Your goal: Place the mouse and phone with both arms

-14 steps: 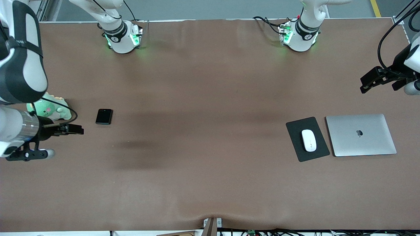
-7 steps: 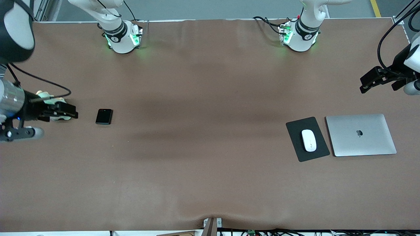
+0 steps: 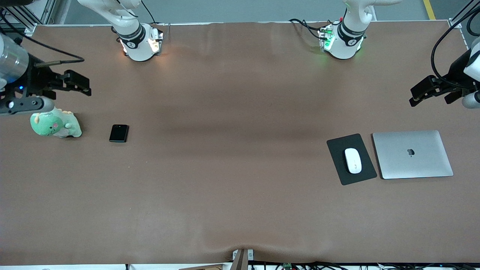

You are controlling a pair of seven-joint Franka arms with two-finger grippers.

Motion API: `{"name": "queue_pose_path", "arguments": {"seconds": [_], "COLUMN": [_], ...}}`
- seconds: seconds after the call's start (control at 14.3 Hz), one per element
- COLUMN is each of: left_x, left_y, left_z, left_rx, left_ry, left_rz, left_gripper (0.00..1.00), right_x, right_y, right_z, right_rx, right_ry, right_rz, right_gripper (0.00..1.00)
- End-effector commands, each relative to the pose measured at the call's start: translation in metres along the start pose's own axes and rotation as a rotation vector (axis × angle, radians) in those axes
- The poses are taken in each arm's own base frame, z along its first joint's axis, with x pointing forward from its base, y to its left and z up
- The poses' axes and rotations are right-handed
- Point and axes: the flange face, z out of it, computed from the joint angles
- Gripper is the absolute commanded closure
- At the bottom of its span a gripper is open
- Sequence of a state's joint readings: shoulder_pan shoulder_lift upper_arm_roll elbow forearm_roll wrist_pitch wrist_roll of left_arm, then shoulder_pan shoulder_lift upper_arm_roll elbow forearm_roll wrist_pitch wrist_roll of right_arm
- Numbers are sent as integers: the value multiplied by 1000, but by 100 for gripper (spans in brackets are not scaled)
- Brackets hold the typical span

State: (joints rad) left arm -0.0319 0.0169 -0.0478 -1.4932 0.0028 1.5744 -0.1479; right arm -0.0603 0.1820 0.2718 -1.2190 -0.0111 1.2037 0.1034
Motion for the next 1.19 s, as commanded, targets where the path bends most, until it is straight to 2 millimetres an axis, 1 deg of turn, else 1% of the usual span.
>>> {"name": "queue_pose_path", "arguments": {"seconds": [0.0, 0.07, 0.21, 0.42, 0.56, 0.77, 0.98, 1.12], "left_x": [0, -1, -2, -6, -8, -12, -17, -19], "left_y": [-3, -3, -1, 2, 4, 6, 15, 15], "left_z": [-6, -6, -5, -6, -5, -2, -2, -3], "left_rx": [-25, -25, -24, -12, -5, 2, 40, 43], "left_ry": [11, 7, 0, -11, -28, -57, -75, -77], "left_rz": [-2, -1, 1, 10, 15, 19, 80, 94], "left_gripper": [0, 0, 0, 0, 0, 0, 0, 0], "right_x": [-42, -48, -51, -49, -48, -46, -45, -45], "right_y": [-16, -17, -17, -8, 7, 23, 24, 27], "right_z": [23, 30, 35, 34, 31, 29, 27, 27], "right_rx": [-21, -25, -29, -24, -12, -3, 10, 11], "right_ry": [12, 0, -10, -3, 3, 12, 24, 23], "right_rz": [11, 7, 4, -9, -5, -8, -7, -1], "right_gripper": [0, 0, 0, 0, 0, 0, 0, 0]}}
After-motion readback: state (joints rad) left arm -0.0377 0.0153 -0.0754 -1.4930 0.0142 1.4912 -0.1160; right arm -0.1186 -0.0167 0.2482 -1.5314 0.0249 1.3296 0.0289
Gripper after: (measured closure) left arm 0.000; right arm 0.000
